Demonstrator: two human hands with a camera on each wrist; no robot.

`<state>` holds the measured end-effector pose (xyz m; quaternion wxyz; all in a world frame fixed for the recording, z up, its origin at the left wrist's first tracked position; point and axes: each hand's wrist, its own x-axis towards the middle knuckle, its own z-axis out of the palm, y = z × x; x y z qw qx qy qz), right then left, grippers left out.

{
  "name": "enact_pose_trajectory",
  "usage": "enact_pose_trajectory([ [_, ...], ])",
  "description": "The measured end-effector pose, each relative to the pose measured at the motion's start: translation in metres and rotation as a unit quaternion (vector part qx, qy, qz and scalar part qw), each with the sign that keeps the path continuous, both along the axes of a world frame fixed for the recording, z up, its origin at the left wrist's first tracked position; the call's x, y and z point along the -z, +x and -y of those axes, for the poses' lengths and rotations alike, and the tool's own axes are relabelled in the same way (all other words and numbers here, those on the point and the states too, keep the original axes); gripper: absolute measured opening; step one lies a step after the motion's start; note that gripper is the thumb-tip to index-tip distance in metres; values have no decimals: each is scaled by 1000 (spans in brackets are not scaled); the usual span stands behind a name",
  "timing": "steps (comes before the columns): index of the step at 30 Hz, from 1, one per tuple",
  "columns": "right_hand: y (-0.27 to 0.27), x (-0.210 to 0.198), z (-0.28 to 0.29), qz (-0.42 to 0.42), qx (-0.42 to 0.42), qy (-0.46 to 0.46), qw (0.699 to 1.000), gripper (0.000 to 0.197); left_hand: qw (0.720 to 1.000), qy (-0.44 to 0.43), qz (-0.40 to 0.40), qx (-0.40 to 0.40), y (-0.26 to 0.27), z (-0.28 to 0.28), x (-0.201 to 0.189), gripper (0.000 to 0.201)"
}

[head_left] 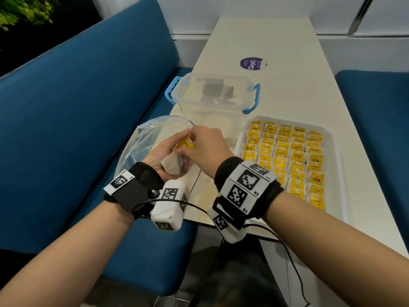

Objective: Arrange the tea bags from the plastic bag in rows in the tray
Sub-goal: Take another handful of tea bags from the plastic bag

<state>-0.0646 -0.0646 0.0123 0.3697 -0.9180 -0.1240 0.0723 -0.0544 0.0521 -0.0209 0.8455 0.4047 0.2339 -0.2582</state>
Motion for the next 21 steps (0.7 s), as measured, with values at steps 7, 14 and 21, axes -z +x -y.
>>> enact_pose_trajectory([
  [7,-8,-2,6,-21,-19,39,999,25,995,-85,-43,2,6,-21,2,42],
  [14,-13,-5,12,-8,-51,-105,993,30,977,-205,-57,0,8,-60,-5,58],
  [21,-24,-7,11,57,-126,-293,946,26,978,-168,-114,52,25,-95,6,37],
])
